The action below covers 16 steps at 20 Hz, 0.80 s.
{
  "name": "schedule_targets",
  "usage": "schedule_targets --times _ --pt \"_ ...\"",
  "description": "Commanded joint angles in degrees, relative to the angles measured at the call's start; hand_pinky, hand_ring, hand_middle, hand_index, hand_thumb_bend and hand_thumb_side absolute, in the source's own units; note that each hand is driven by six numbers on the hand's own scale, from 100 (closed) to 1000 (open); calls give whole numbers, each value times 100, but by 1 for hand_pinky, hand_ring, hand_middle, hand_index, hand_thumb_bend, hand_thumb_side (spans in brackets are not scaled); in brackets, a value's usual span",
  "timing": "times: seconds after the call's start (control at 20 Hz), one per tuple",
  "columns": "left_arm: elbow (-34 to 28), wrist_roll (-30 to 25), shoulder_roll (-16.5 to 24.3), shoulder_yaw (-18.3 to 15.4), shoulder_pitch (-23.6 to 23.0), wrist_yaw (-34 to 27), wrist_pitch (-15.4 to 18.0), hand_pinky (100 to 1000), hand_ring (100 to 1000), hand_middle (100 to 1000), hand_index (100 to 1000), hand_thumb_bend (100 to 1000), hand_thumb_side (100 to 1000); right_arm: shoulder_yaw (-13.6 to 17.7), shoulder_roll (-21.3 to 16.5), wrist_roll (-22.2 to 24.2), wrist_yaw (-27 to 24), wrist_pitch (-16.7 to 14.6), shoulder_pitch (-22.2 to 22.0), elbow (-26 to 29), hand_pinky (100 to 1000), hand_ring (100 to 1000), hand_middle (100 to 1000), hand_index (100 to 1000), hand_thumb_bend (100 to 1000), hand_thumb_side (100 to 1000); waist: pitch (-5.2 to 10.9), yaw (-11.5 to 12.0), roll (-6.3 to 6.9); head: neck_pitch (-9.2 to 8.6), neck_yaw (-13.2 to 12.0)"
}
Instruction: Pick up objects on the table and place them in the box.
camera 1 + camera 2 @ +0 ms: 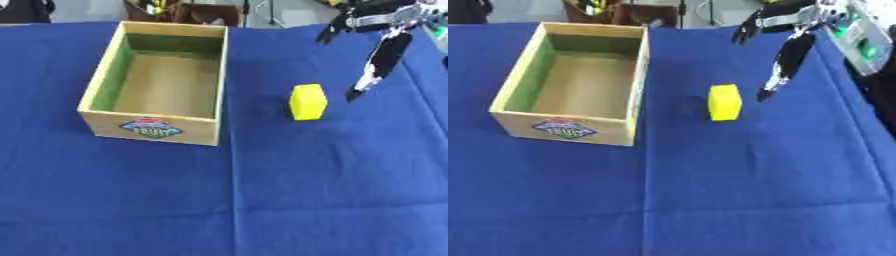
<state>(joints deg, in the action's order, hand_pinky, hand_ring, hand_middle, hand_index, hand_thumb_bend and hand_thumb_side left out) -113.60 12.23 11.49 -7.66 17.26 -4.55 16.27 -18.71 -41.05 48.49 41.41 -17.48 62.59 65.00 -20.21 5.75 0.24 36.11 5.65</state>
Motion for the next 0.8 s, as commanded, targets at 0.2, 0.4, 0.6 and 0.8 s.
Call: schedule_targets --times 0.2,0.4,0.6,0.8 --pt "-99 -24 25 6 69 -43 8 479 573 639 783 100 1000 55 88 -19 466 -113 112 -167 880 916 835 977 772 359 102 2 10 -112 80" --pt "-99 -35 14 15 76 -46 5 479 573 639 782 100 1000 83 186 -161 740 -78 106 -301 879 915 820 962 748 358 92 2 9 -133 102" --pt "-99 -32 2 8 80 -44 3 479 573 639 781 100 1000 86 283 -297 927 -41 76 -396 874 909 804 950 725 352 70 -4 21 -123 101" --pt "-99 -37 -7 13 92 -45 4 479 573 639 781 100 1000 74 362 -425 1034 -9 50 -443 869 906 795 943 701 360 51 3 27 -132 112"
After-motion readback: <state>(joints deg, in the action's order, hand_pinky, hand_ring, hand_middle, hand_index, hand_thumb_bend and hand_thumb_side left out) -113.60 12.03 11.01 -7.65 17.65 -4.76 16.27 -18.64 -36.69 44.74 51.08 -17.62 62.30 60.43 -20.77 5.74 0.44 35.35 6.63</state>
